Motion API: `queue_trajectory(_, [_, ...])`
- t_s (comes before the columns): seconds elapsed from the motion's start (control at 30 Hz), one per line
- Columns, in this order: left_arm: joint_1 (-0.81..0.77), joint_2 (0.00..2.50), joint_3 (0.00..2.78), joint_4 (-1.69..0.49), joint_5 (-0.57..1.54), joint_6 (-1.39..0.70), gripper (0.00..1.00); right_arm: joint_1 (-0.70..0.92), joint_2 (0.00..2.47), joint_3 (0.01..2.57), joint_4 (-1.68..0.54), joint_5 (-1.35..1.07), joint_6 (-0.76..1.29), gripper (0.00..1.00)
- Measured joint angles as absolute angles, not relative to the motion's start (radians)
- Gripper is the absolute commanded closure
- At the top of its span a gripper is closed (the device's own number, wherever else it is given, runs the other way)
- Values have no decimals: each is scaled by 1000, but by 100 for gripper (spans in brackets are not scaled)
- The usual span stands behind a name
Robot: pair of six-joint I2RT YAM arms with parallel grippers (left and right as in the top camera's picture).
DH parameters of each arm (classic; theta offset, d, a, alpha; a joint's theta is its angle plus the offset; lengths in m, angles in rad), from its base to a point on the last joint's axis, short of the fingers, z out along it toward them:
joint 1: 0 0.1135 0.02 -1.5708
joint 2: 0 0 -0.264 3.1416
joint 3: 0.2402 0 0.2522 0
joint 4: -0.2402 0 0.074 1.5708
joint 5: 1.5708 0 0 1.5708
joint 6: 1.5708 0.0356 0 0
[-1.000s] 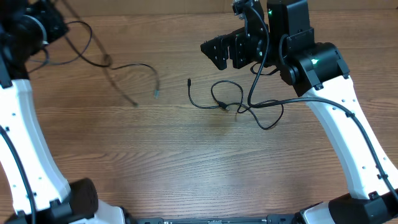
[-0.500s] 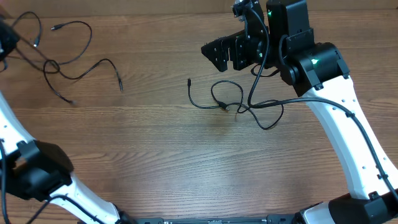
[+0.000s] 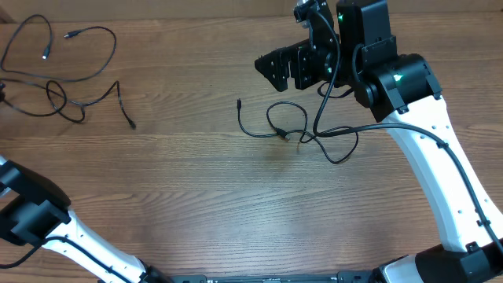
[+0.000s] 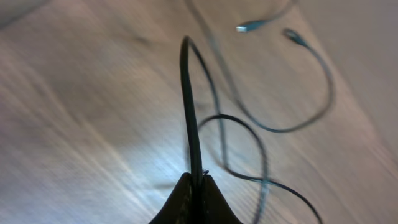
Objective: Untangle cables
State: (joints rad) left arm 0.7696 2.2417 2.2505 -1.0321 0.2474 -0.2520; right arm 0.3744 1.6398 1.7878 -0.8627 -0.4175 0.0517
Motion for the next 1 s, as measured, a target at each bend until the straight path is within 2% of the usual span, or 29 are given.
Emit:
queue_trajectory(0.03, [778,2247,2251,-1032,229,-253,60,374,1640,1788,-867,-417,52,0])
queue_trajectory(0.07, [785,2252,2251,-1032,209,-251,47,374,1640,1788,-870,-418,52,0])
queue_trajectory(0.2, [813,2276,2251,-1039,161,-253,6,374,1640,1788,-880,-418,52,0])
queue_trajectory(0.23, [819,2285,2251,-1042,155,-252,0,375,1640,1788,-881,-418,52,0])
queue_trajectory(0.73, [838,2310,2251,-1061,169,-253,0,374,1640,1788,-884,-417,52,0])
queue_trajectory(1.0, [826,2310,2251,-1089,308,-239,5,375,1640,1788,-884,-417,52,0])
